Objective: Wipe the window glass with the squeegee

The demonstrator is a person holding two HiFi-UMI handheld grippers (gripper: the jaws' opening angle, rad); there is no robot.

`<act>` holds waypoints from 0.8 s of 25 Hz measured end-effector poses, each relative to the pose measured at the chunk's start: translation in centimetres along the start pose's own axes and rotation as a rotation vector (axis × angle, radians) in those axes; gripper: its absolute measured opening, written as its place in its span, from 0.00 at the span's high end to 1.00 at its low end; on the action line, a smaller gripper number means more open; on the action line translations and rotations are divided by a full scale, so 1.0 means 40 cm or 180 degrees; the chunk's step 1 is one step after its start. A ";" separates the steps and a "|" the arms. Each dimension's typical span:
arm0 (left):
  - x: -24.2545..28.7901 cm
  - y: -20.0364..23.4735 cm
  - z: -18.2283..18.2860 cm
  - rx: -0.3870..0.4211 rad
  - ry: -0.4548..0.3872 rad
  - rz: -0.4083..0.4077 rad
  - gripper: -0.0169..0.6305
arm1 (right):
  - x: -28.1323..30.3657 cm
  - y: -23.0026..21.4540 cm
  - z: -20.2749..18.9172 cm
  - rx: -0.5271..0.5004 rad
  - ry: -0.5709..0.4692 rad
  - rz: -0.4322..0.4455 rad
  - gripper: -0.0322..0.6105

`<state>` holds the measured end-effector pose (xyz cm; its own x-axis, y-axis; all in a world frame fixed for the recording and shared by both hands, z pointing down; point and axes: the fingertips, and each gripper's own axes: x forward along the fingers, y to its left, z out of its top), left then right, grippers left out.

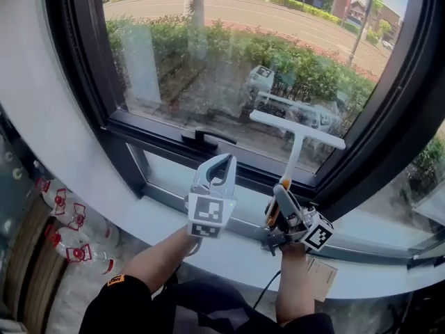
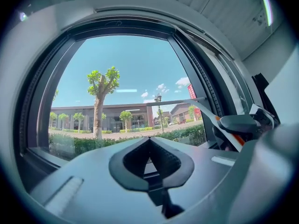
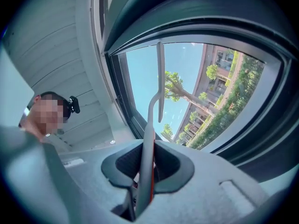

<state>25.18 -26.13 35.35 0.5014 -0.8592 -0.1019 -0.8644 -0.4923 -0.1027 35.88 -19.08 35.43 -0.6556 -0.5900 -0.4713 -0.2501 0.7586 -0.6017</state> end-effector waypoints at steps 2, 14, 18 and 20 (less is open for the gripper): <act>-0.033 0.003 -0.016 -0.0078 0.0021 0.0060 0.95 | -0.016 0.025 -0.019 -0.0120 0.0028 -0.0028 0.88; -0.347 0.408 -0.357 -0.0549 0.0698 0.1374 0.95 | 0.136 -0.049 -0.296 -0.0050 0.0385 0.0017 0.88; -0.396 0.557 -0.361 -0.0442 0.0643 0.1494 0.95 | 0.265 -0.047 -0.385 -0.0142 0.0534 0.0082 0.88; -0.402 0.629 -0.349 -0.0368 0.0586 0.1477 0.95 | 0.354 -0.030 -0.427 -0.0103 0.0568 0.0157 0.88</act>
<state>-5.16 -26.66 48.20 0.0579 -0.9961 0.0663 -0.9981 -0.0565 0.0234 14.74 -23.62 40.48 -0.7830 -0.4955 -0.3760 -0.2354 0.7957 -0.5581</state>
